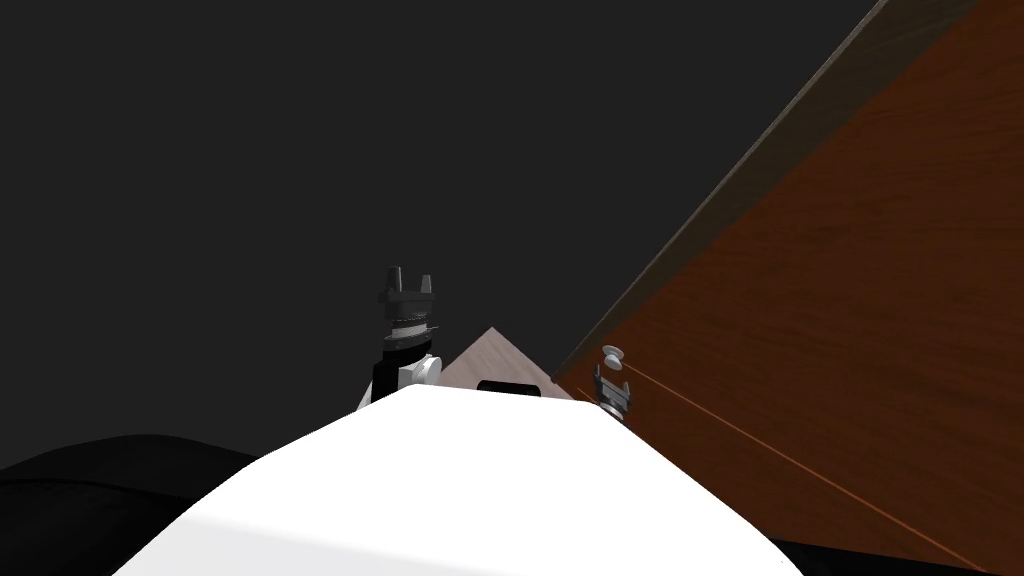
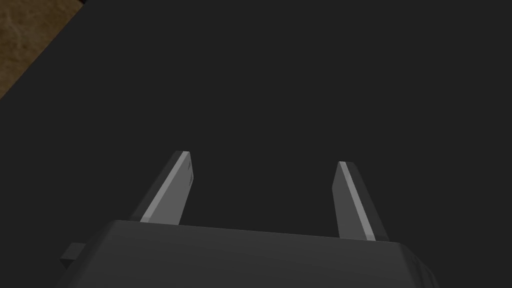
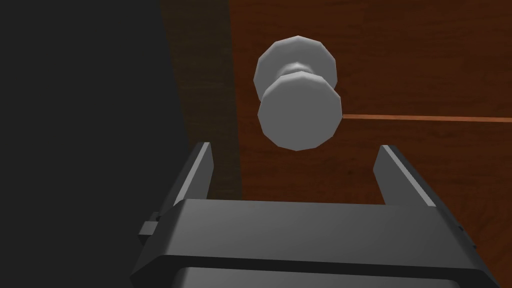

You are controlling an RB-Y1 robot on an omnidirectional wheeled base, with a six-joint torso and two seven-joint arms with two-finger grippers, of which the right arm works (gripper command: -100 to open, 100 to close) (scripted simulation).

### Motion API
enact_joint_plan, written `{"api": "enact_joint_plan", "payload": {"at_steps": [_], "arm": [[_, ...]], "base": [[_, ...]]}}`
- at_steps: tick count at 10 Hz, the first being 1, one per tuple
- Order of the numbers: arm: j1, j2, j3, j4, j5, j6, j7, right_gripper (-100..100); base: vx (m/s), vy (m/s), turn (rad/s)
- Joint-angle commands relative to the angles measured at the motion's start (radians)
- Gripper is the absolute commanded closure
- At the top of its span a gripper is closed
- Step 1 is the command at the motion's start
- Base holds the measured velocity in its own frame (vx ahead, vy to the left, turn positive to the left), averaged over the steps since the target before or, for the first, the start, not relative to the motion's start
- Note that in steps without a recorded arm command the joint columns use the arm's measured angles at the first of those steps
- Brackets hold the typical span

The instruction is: Pull the door open

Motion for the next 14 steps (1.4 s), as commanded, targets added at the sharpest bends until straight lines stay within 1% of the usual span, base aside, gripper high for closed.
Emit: {"api": "enact_joint_plan", "payload": {"at_steps": [1,7,8,9,10,14], "arm": [[0.001,-0.018,-0.004,0.013,0.002,0.005,-0.031,-100],[-0.011,-0.071,-0.013,0.093,0.014,0.011,-0.141,-100],[-0.013,-0.076,-0.013,0.101,0.015,0.011,-0.152,-100],[-0.009,-0.072,-0.013,0.091,0.014,0.011,-0.14,-100],[-0.009,-0.072,-0.013,0.091,0.014,0.011,-0.14,100],[-0.009,-0.072,-0.013,0.091,0.014,0.011,-0.14,100]], "base": [[0.101,-0.006,-0.011],[0.098,-0.011,-0.01],[0.122,-0.013,-0.013],[0.051,-0.011,0.003],[-0.006,-0.001,-0.012],[-0.01,0.001,0.005]]}}
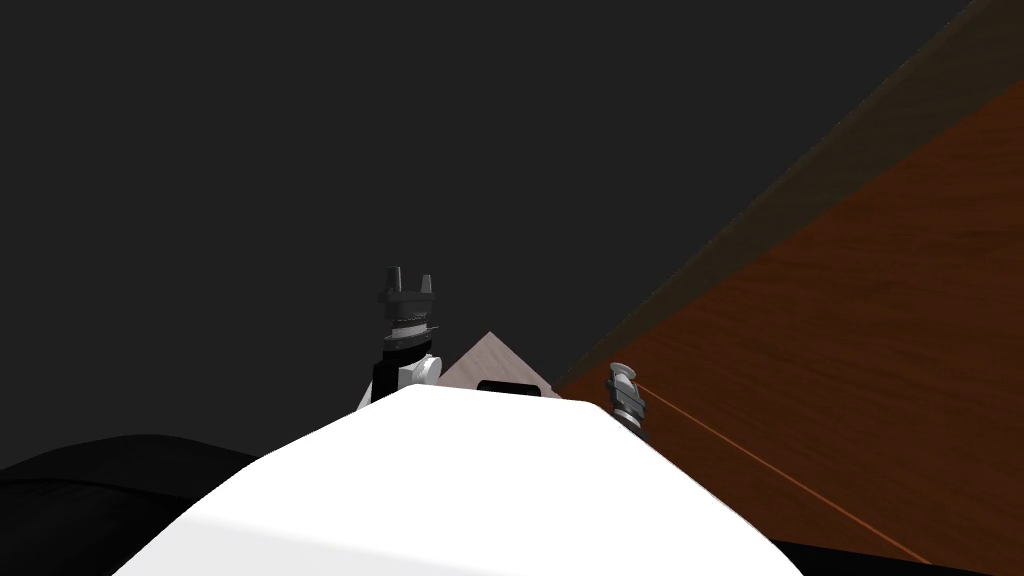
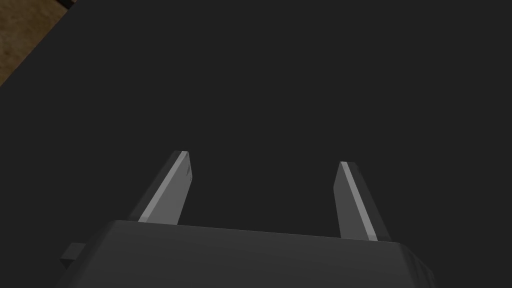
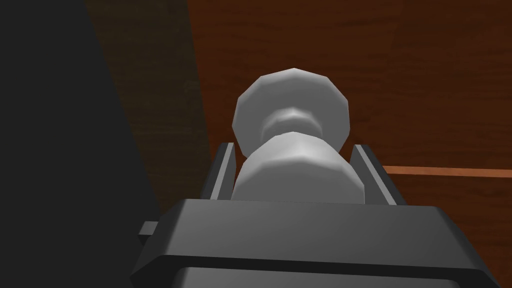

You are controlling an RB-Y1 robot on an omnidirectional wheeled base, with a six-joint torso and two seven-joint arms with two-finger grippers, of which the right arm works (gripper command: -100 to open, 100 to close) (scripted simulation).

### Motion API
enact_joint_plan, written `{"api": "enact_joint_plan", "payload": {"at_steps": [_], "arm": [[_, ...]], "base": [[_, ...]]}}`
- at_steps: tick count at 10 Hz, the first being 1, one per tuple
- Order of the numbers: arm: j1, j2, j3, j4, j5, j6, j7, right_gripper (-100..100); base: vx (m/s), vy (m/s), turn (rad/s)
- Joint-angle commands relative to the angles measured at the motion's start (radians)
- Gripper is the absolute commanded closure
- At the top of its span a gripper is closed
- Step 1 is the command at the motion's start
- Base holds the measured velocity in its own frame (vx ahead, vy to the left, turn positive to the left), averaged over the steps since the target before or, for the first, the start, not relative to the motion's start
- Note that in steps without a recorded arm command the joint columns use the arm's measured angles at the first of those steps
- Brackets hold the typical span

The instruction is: Pull the door open

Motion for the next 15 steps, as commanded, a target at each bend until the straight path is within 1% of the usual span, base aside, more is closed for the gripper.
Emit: {"api": "enact_joint_plan", "payload": {"at_steps": [1,2,4,6,7,10,11,12,13,15], "arm": [[0.0,0.001,0.0,-0.001,0.0,-0.001,-0.001,100],[0.006,-0.008,0.019,-0.009,0.012,-0.006,-0.009,100],[0.011,-0.015,0.036,-0.017,0.023,-0.011,-0.017,100],[0.019,-0.027,0.061,-0.029,0.039,-0.019,-0.028,100],[0.025,-0.035,0.08,-0.038,0.051,-0.025,-0.037,100],[0.035,-0.05,0.116,-0.054,0.074,-0.036,-0.053,100],[0.038,-0.049,0.107,-0.059,0.068,-0.029,-0.044,100],[0.044,-0.055,0.134,-0.066,0.088,-0.04,-0.051,100],[0.045,-0.057,0.14,-0.068,0.092,-0.042,-0.052,100],[0.051,-0.066,0.17,-0.076,0.116,-0.058,-0.061,100]], "base": [[0.0,0.0,0.0],[-0.113,-0.024,0.063],[-0.186,0.033,0.053],[-0.218,0.047,0.035],[-0.209,0.004,0.06],[-0.225,0.025,0.056],[-0.092,0.014,0.011],[-0.159,-0.019,0.05],[-0.229,-0.029,0.074],[-0.233,-0.014,0.06]]}}
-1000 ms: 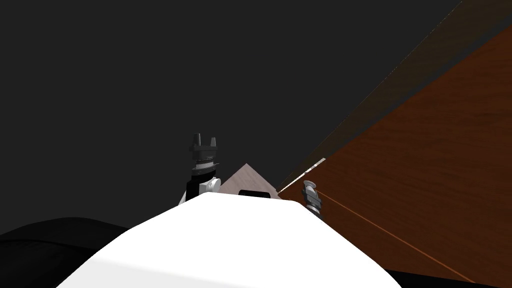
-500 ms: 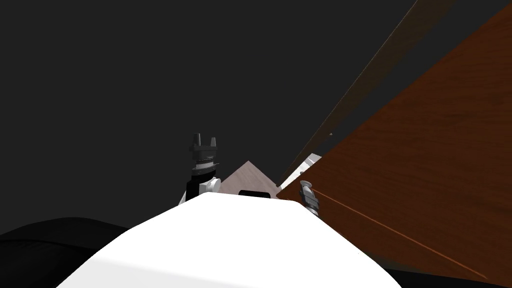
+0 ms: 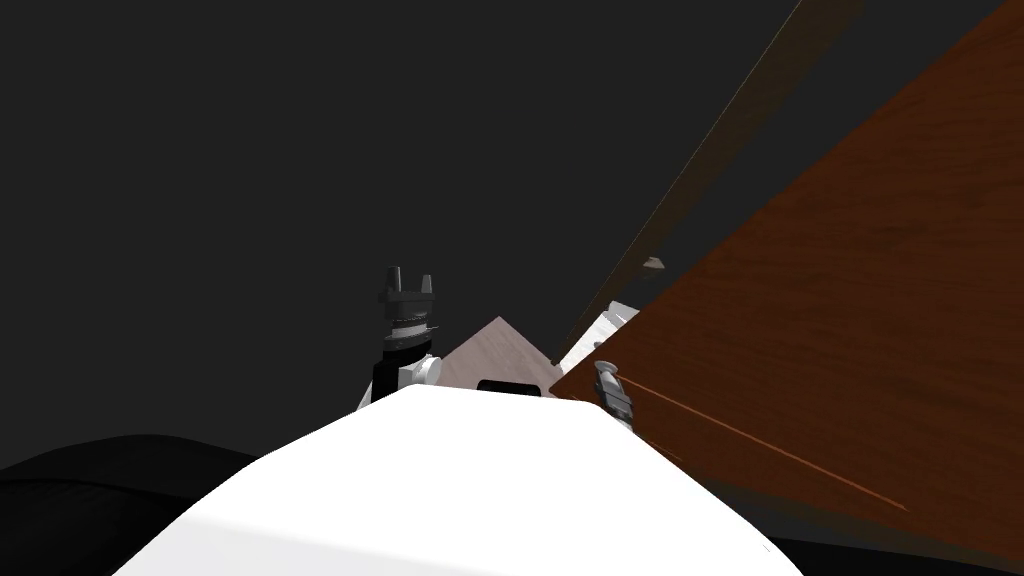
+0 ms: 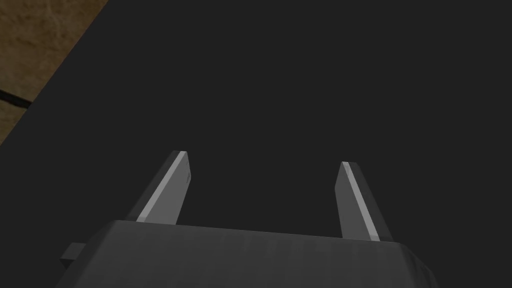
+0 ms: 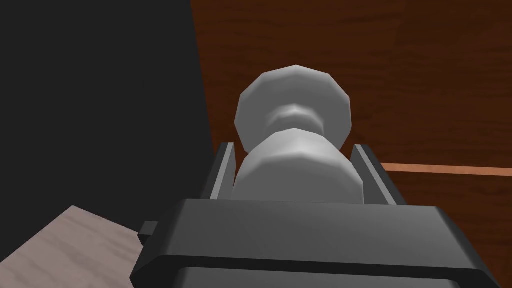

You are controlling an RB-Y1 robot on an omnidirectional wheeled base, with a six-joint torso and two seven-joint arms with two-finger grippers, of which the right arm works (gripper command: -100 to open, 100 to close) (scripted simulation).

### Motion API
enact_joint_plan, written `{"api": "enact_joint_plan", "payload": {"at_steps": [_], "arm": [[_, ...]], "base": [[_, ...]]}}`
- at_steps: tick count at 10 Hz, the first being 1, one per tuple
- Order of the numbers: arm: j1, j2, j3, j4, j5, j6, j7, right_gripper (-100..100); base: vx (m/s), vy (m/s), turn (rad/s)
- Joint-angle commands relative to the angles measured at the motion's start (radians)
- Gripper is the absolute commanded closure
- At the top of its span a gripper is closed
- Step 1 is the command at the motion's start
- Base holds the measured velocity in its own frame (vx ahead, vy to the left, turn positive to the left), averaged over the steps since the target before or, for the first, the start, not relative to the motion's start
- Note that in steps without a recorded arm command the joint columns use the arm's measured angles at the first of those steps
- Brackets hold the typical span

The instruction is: Pull the door open

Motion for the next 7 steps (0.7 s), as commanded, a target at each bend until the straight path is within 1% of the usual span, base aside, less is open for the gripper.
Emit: {"api": "enact_joint_plan", "payload": {"at_steps": [1,4,5,6,7], "arm": [[0.008,-0.01,0.028,-0.009,0.02,-0.013,-0.008,100],[0.014,-0.022,0.066,-0.019,0.05,-0.032,-0.019,100],[0.01,-0.018,0.058,-0.019,0.044,-0.024,-0.014,100],[0.012,-0.024,0.079,-0.011,0.055,-0.037,-0.027,100],[0.012,-0.029,0.087,-0.006,0.059,-0.045,-0.034,100]], "base": [[-0.214,-0.034,0.062],[-0.261,-0.014,0.051],[-0.115,0.005,0.012],[-0.161,0.0,0.101],[-0.253,-0.02,0.121]]}}
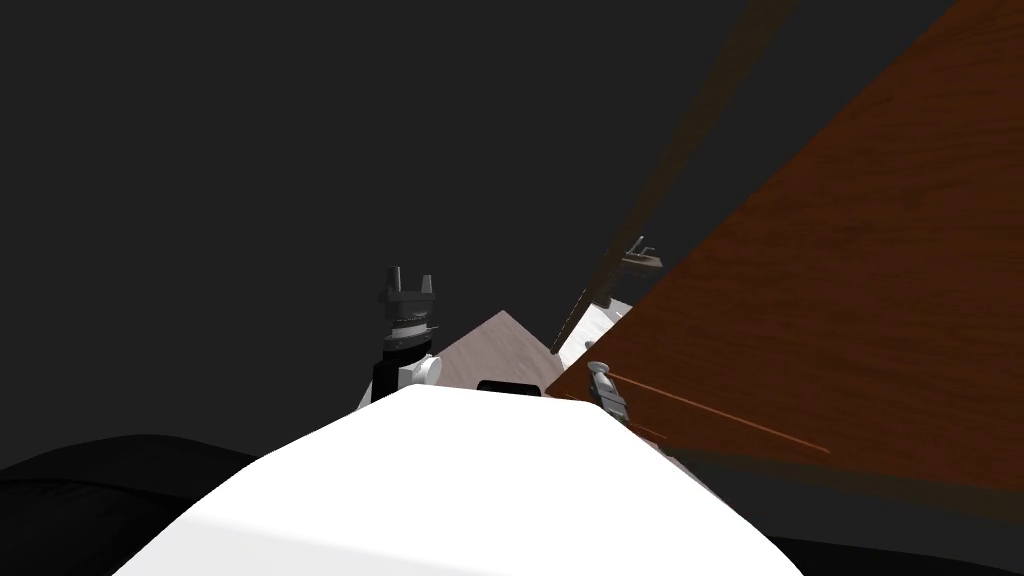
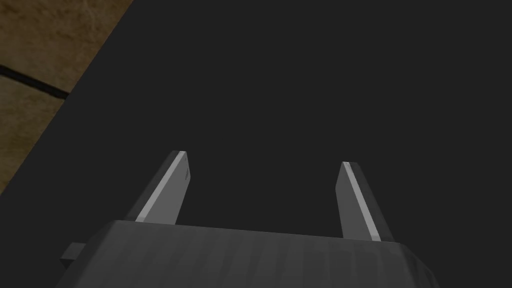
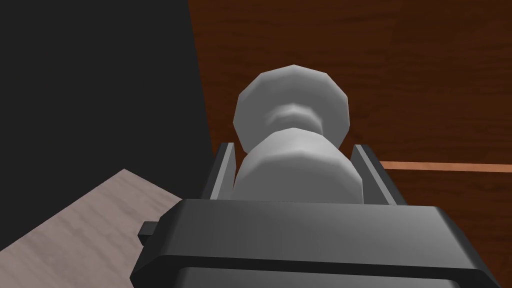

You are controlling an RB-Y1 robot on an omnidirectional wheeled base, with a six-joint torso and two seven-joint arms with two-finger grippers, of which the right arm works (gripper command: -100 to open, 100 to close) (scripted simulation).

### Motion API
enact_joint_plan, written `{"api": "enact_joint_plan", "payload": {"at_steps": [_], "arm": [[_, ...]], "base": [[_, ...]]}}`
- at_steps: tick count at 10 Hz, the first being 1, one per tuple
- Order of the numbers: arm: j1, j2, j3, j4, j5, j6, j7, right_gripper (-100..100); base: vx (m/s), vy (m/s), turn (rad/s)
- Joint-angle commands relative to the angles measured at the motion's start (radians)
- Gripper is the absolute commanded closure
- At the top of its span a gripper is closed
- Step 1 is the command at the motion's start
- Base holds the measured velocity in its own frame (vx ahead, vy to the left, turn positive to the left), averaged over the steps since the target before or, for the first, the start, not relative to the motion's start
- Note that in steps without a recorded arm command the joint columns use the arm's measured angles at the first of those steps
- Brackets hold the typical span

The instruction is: Pull the door open

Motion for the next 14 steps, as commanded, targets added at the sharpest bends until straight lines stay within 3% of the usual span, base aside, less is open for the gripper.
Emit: {"api": "enact_joint_plan", "payload": {"at_steps": [1,6,7,14], "arm": [[0.001,-0.01,0.024,0.014,0.013,-0.022,-0.02,100],[0.004,-0.041,0.084,0.041,0.045,-0.075,-0.067,100],[-0.001,-0.036,0.078,0.044,0.042,-0.067,-0.064,100],[-0.022,-0.065,0.137,0.108,0.071,-0.121,-0.134,100]], "base": [[-0.242,-0.016,0.157],[-0.255,-0.024,0.123],[-0.121,-0.016,0.026],[-0.24,-0.018,0.142]]}}
